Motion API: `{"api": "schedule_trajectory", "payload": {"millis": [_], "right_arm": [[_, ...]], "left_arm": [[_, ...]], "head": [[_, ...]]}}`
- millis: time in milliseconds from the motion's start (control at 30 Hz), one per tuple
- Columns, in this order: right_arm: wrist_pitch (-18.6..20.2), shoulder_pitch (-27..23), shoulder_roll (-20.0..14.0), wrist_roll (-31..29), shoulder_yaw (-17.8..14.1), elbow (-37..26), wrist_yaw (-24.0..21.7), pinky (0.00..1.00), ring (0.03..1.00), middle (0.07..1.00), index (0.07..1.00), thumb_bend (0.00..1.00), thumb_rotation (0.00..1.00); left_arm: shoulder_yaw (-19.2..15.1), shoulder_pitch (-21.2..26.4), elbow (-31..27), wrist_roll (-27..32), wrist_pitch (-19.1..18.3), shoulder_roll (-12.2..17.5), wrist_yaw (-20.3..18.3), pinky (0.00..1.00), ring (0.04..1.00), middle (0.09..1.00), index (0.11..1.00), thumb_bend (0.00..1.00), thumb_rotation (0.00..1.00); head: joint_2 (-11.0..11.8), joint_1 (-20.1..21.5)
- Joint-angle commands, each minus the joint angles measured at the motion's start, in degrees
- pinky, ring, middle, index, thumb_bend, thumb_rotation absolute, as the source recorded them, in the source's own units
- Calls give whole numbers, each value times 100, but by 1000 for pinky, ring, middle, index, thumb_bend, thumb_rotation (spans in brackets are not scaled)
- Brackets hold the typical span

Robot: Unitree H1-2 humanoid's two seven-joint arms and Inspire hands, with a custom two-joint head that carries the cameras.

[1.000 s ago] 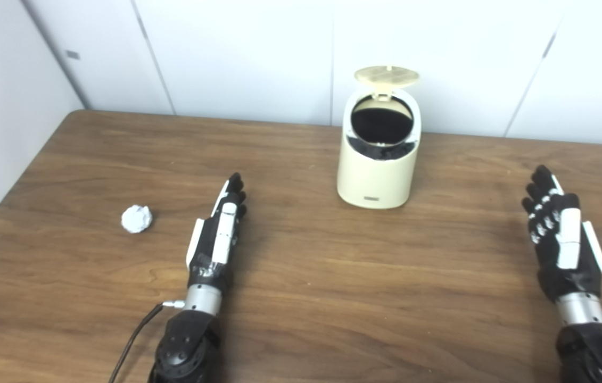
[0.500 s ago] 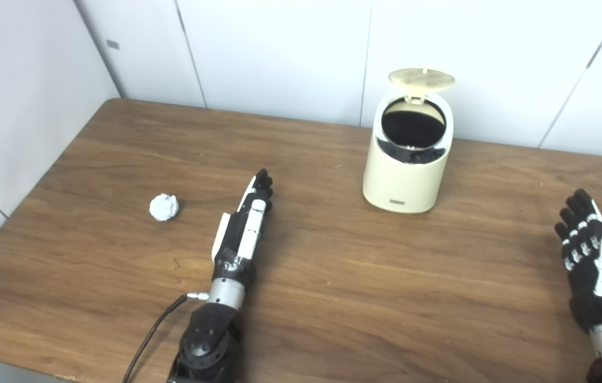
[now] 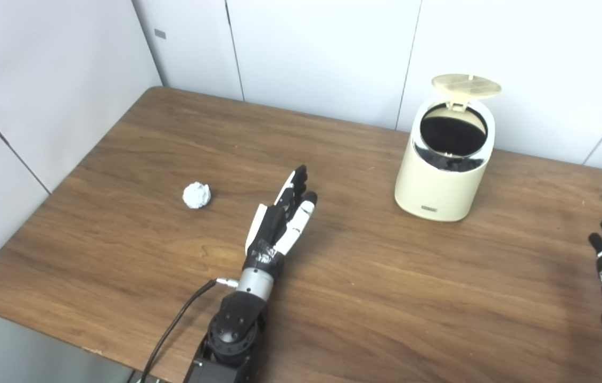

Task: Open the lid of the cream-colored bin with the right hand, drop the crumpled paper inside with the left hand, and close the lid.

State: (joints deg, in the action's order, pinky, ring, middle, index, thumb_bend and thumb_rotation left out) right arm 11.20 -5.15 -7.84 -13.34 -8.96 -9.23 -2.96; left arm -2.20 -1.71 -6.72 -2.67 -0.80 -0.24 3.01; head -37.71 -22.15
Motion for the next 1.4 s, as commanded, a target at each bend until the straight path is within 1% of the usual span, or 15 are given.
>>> {"api": "schedule_trajectory", "payload": {"millis": [0,133,200,367,433,467,533,600,700,767,833,900,1033,1167,1367], "right_arm": [[-45,-91,-2,-11,-30,-282,29,978,988,978,952,510,1000],[18,-86,0,-26,-35,-341,50,984,993,982,958,504,1000],[24,-91,-4,-11,-31,-348,62,977,990,979,955,508,1000],[74,-101,4,11,-24,-372,108,952,976,966,948,514,1000],[64,-95,-7,-1,-18,-367,85,953,976,967,948,518,1000],[51,-98,-21,10,-10,-350,70,968,984,973,953,529,1000],[44,-103,-36,28,1,-334,59,976,985,975,956,545,1000],[53,-104,-38,36,10,-340,55,977,988,975,956,549,1000],[108,-101,-13,19,14,-406,72,969,984,974,956,541,1000],[135,-98,1,9,14,-438,82,969,984,975,959,533,1000],[193,-94,5,31,19,-489,106,960,978,972,959,525,1000],[229,-90,-5,65,27,-521,119,952,976,971,958,529,1000],[266,-96,-21,150,19,-551,158,916,971,965,954,543,1000],[300,-120,28,90,-42,-601,201,883,962,957,948,541,1000],[367,-140,52,83,-44,-665,227,879,962,960,950,529,1000]], "left_arm": [[2,119,-309,-375,-182,-2,207,946,953,944,987,389,514],[30,188,-619,-901,-400,107,285,888,909,919,977,382,386],[-1,243,-885,-999,-592,154,247,760,831,891,959,464,230],[-19,365,-1471,-1220,-1065,470,14,695,789,847,930,570,140],[-56,436,-1704,-1298,-1293,630,-73,708,780,835,924,605,143],[-77,503,-1851,-1439,-1446,772,-120,756,790,841,917,635,112],[-116,599,-2025,-1632,-1647,937,-174,735,780,839,897,684,78],[-167,683,-2078,-1828,-1702,1042,-119,672,758,822,860,752,19],[-211,807,-2147,-2340,-1826,1348,-142,568,689,773,782,852,1],[-181,856,-2227,-2697,-2062,1577,-326,551,692,771,766,875,0],[-114,930,-2344,-3253,-2447,1926,-714,565,705,770,752,894,1],[-78,978,-2376,-3672,-2590,2252,-992,557,692,753,728,936,1],[-164,976,-2316,-4129,-2602,2599,-1333,547,671,730,708,971,3],[-322,958,-2231,-4592,-2607,2929,-1866,586,716,754,718,976,13],[-468,793,-2084,-4751,-2570,3355,-2288,590,717,747,712,1000,27]], "head": [[-8,-8],[11,24],[35,17],[51,33],[51,33],[56,38],[56,38],[64,31],[69,26],[68,25],[66,29],[61,37],[59,33],[55,21],[47,12]]}}
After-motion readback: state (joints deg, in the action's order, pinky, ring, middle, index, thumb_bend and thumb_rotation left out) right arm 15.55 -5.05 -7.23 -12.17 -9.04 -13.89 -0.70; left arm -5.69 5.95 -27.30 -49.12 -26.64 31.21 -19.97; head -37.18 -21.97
